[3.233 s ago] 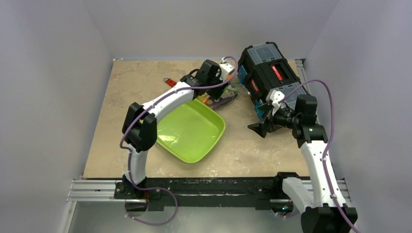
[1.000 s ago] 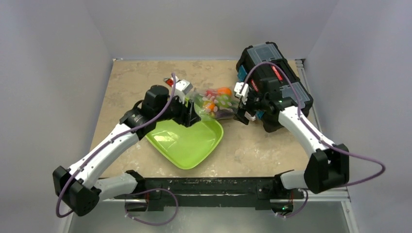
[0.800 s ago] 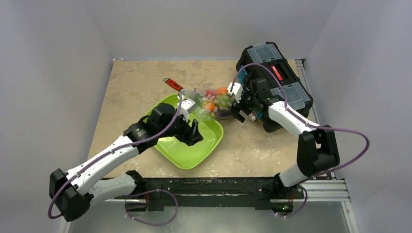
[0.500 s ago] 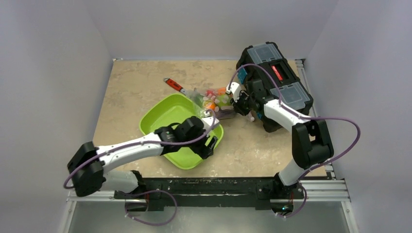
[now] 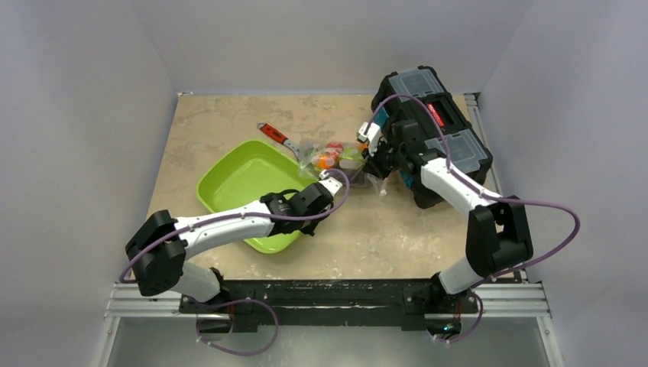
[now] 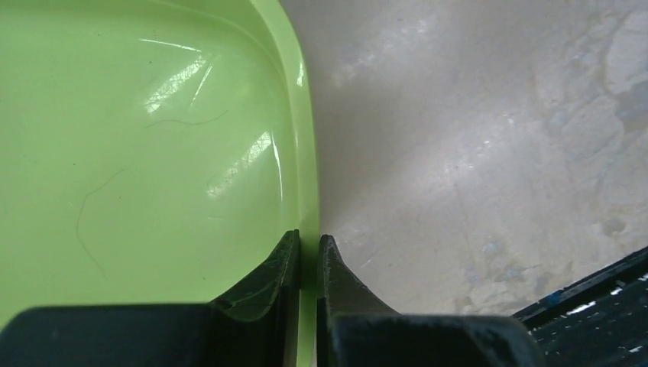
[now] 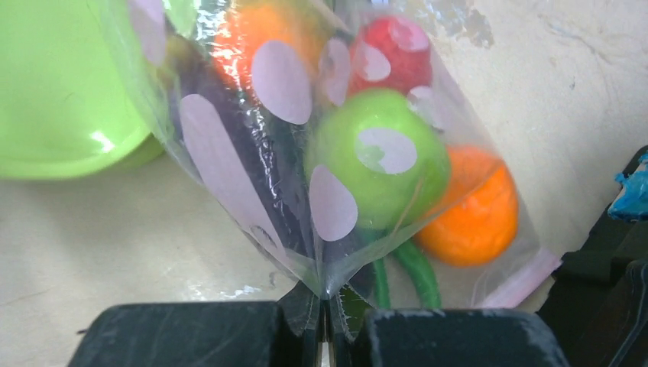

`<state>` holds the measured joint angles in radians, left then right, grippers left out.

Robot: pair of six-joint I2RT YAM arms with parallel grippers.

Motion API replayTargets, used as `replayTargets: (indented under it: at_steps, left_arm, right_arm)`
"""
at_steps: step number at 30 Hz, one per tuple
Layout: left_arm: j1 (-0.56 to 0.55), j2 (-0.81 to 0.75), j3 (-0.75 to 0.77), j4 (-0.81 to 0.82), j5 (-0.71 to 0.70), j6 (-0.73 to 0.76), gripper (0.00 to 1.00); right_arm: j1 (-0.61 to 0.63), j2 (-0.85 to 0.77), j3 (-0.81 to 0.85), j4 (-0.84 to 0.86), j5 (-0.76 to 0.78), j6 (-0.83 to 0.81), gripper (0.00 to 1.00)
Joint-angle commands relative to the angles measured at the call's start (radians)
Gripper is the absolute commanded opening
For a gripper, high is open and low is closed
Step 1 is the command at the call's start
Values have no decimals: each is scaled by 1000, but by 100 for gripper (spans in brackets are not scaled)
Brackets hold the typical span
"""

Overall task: Open the zip-top bag and remove the fake food
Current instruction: Move the bin to the center of the board.

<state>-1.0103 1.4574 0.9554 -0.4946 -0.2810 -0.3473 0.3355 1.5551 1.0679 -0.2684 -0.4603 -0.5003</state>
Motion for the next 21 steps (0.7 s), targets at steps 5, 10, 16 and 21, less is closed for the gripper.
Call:
replayTargets:
  at_steps: [5, 10, 16, 21]
  left_arm:
    - [242, -197, -58, -164, -62, 7, 0]
    - [332, -258, -53, -173, -18, 2, 11]
    - [337, -355, -45, -177, 97, -18, 52]
    - [337, -553, -65, -165, 216, -21, 69]
  right_arm:
    - [3, -91, 187, -142, -142, -7, 0]
    - [7, -84, 303, -308, -192, -15, 0]
    - [75, -92, 274, -410, -209, 5, 0]
    - [214, -95, 215, -407, -247, 7, 0]
